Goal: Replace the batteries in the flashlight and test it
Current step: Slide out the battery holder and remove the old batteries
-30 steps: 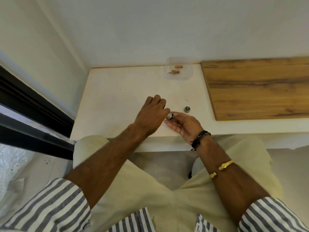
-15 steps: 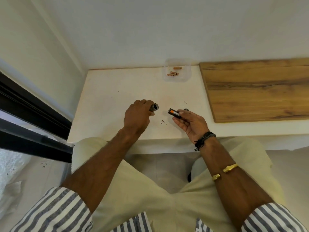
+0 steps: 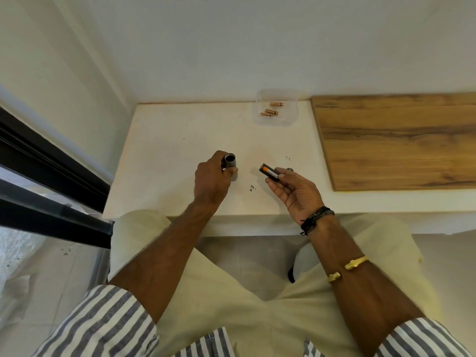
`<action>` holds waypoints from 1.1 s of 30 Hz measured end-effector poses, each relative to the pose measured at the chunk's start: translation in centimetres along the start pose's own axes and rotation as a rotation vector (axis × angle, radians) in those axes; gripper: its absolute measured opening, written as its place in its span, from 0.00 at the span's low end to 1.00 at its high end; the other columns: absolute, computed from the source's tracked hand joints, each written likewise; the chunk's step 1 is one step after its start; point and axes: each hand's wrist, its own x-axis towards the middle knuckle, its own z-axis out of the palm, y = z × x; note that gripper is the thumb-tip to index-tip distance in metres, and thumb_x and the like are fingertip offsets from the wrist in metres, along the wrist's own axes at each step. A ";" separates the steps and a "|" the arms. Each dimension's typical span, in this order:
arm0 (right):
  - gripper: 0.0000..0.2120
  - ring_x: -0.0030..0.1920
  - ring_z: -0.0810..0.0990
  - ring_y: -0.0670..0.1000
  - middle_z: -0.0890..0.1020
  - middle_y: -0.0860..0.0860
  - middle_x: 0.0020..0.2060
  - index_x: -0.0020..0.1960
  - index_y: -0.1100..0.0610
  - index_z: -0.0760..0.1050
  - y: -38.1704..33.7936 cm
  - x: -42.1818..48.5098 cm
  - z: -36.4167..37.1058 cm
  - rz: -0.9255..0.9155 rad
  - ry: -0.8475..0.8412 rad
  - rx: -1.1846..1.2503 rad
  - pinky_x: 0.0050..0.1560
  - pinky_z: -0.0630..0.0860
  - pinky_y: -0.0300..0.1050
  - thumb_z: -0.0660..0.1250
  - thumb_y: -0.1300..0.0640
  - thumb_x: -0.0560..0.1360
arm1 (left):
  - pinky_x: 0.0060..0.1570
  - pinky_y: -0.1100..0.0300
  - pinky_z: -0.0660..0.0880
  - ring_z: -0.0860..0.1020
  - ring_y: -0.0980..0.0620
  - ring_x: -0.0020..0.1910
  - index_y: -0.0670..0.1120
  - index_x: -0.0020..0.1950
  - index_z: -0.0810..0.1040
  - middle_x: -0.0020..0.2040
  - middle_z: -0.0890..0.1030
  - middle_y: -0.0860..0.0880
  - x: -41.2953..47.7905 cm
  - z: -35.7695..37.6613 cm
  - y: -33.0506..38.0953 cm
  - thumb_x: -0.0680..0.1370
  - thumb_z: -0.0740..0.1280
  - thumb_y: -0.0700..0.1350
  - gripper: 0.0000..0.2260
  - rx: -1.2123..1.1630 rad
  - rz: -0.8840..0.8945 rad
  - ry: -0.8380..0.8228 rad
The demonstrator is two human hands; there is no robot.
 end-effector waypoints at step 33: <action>0.10 0.45 0.85 0.55 0.86 0.61 0.49 0.57 0.63 0.83 1.4 -1.4 1.5 -0.061 -0.078 -0.507 0.49 0.85 0.48 0.73 0.63 0.76 | 0.53 0.65 0.78 0.83 0.58 0.48 0.44 0.58 0.83 0.50 0.85 0.49 -5.4 1.3 1.4 0.76 0.72 0.39 0.10 -0.342 0.116 0.011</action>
